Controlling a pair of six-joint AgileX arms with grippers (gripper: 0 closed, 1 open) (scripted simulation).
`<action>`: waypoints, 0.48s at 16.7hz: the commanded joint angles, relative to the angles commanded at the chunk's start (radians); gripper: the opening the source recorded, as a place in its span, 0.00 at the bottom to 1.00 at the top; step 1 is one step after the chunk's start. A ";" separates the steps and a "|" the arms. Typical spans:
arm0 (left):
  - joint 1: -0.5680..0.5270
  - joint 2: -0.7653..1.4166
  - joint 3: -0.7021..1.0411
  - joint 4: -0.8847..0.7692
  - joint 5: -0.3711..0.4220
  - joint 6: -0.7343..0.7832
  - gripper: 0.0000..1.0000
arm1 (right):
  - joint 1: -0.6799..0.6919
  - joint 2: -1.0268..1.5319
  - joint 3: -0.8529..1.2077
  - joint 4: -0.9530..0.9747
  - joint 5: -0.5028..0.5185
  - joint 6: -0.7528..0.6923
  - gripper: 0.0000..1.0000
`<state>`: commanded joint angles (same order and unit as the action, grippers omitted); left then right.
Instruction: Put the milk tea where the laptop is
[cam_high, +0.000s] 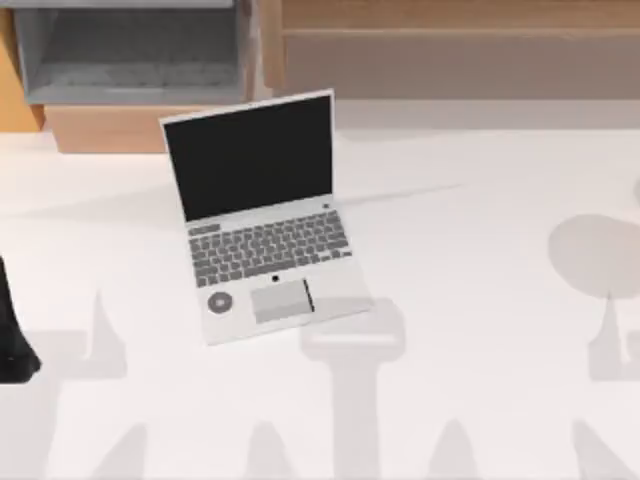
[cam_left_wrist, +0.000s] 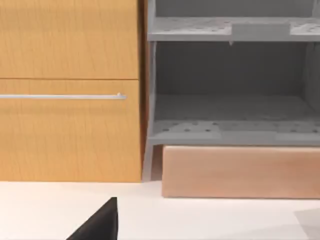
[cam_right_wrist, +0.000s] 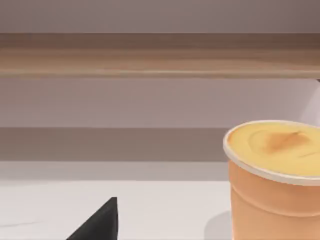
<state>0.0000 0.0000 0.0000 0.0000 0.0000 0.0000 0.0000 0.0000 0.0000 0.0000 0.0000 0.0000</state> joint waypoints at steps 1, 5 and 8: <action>0.000 0.000 0.000 0.000 0.000 0.000 1.00 | 0.000 0.000 0.000 0.000 0.000 0.000 1.00; 0.000 0.000 0.000 0.000 0.000 0.000 1.00 | -0.013 0.061 0.001 0.051 -0.016 0.000 1.00; 0.000 0.000 0.000 0.000 0.000 0.000 1.00 | -0.045 0.212 0.007 0.178 -0.051 -0.003 1.00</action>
<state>0.0000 0.0000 0.0000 0.0000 0.0000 0.0000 -0.0451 0.2120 0.0068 0.1781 -0.0508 -0.0031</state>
